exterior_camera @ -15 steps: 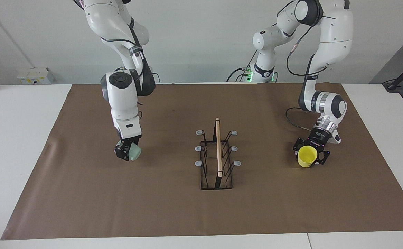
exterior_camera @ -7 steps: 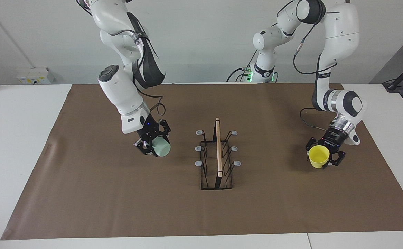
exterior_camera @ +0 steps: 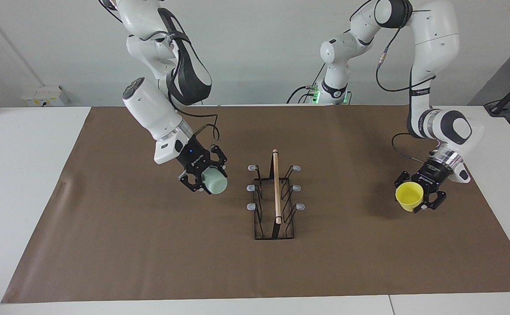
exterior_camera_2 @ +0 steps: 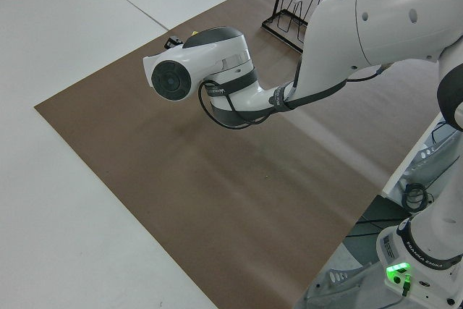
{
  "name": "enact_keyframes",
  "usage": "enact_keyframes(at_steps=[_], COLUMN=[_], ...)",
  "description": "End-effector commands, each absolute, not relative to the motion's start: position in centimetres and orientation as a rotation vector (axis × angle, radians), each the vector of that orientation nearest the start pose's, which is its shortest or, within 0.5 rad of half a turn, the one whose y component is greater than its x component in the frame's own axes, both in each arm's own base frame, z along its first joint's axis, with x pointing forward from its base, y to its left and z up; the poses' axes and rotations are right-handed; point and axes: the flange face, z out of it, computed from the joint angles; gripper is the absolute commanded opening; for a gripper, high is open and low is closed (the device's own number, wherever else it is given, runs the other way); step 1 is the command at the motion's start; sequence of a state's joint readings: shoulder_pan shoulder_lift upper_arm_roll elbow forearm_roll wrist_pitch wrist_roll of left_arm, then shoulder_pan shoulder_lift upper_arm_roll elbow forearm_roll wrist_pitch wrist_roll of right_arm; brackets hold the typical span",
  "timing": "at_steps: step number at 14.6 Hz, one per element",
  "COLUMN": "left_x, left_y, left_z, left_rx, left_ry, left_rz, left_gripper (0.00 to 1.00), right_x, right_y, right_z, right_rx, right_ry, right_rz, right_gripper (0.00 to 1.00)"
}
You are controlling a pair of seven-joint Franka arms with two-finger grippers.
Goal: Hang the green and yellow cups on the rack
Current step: 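Carry the green cup with the right gripper onto the rack's nearer peg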
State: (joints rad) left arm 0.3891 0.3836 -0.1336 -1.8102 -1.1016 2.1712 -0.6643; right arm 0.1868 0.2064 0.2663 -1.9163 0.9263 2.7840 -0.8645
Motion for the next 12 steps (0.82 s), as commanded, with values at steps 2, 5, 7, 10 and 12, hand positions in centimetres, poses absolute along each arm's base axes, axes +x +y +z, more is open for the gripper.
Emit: enact_keyframes(at_steps=[2, 5, 7, 10, 12], left_x=[64.8, 64.7, 64.7, 64.9, 64.8], left_y=[14.0, 13.6, 12.9, 11.7, 10.3], left_z=[39.6, 41.8, 43.0, 45.0, 45.8], left_rx=[1.750, 1.959, 2.086, 2.183, 2.259], left_ry=[1.604, 1.574, 1.532, 1.487, 1.455], left_rz=[-0.146, -0.048, 0.024, 0.141, 0.172], left_gripper=[0.00, 0.00, 0.00, 0.00, 0.00], right_x=[57.9, 57.0, 56.0, 54.0, 53.8], right_y=[25.7, 25.0, 25.0, 26.9, 27.1], right_z=[44.4, 43.3, 42.7, 41.1, 40.1], right_rx=[-2.359, -2.260, -2.178, -2.138, -2.140], right_ry=[-0.541, -0.441, -0.450, -0.449, -0.504], right_rz=[-1.023, -1.078, -1.167, -1.203, -1.210], right_gripper=[0.00, 0.00, 0.00, 0.00, 0.00])
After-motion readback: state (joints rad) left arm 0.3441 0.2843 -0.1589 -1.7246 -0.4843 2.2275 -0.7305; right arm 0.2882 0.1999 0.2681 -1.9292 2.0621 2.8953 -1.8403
